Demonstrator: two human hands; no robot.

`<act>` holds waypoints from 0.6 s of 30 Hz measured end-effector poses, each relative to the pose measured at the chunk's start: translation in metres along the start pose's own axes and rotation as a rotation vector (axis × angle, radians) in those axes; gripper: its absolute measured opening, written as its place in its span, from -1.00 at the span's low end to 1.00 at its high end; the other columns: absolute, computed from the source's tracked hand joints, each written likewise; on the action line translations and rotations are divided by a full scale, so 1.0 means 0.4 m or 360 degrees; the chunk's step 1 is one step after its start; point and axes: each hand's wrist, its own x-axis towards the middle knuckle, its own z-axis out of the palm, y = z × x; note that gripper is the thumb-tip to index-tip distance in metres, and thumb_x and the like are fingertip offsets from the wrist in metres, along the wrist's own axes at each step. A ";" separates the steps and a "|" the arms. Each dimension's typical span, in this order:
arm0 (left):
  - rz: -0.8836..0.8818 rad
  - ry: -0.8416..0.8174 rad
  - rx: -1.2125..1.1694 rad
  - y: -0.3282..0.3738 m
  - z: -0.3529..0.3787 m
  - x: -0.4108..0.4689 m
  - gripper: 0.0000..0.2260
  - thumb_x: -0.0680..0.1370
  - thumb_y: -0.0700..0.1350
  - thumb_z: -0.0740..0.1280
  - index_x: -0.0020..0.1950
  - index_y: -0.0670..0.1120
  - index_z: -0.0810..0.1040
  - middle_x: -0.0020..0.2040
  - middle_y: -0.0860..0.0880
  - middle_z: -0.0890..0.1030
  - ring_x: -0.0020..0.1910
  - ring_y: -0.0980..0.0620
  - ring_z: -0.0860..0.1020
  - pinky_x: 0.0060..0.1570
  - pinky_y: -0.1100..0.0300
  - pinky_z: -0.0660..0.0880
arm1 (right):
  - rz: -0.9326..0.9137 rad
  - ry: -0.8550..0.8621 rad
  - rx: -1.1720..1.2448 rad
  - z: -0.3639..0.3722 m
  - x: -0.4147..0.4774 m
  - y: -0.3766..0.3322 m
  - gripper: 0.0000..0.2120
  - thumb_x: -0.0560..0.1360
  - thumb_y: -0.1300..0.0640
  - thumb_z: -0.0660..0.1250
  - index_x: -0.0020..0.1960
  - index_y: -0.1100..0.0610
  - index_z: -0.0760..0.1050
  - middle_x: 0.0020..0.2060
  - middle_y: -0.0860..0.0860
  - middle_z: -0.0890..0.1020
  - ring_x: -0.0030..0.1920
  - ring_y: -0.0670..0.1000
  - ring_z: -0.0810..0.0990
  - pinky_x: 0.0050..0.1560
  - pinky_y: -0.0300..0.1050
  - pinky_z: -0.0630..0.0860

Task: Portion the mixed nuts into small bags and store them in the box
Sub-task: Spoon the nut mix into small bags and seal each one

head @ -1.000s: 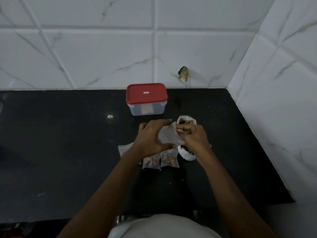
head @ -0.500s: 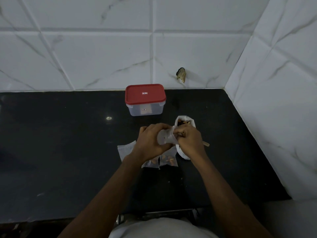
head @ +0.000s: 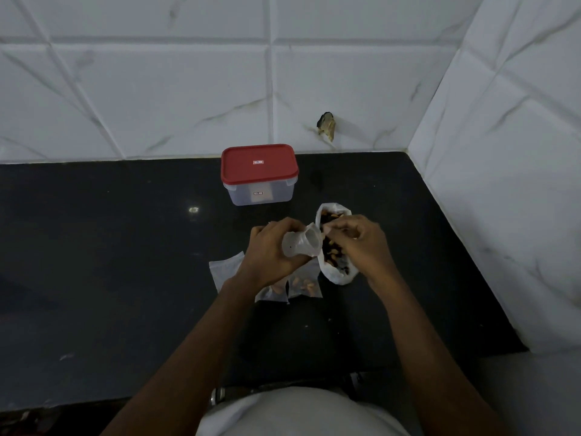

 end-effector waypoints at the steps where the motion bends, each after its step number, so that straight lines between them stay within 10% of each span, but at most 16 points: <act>1: -0.0023 -0.0023 0.0010 -0.006 0.003 0.001 -0.55 0.37 0.12 0.51 0.18 0.07 0.47 0.17 0.14 0.55 0.18 0.12 0.49 0.23 0.12 0.19 | 0.0065 0.0078 0.0003 -0.020 0.006 0.020 -0.84 0.51 0.09 0.42 -0.18 -0.17 0.60 -0.05 -0.13 0.61 0.01 -0.12 0.60 0.05 -0.14 0.55; 11: -0.0135 -0.0462 0.0305 -0.006 0.036 0.024 -0.39 0.42 0.01 0.49 0.39 0.17 0.30 0.37 0.10 0.42 0.40 0.08 0.31 0.31 0.12 0.07 | 0.0430 -0.0085 -0.0932 -0.102 0.036 0.245 -0.66 0.53 -0.11 0.31 0.26 -0.05 0.53 0.17 0.05 0.55 0.18 0.12 0.53 0.15 0.08 0.51; 18: -0.0317 -0.0615 0.0225 -0.016 0.052 0.031 -0.21 0.42 0.26 0.42 0.52 0.03 0.15 0.47 -0.03 0.31 0.45 -0.01 0.25 0.43 -0.06 0.09 | 0.0496 -0.0061 -0.0546 -0.098 0.063 0.227 -0.94 0.54 0.01 0.36 -0.09 -0.06 0.60 -0.18 -0.04 0.67 -0.17 -0.02 0.64 -0.10 -0.03 0.59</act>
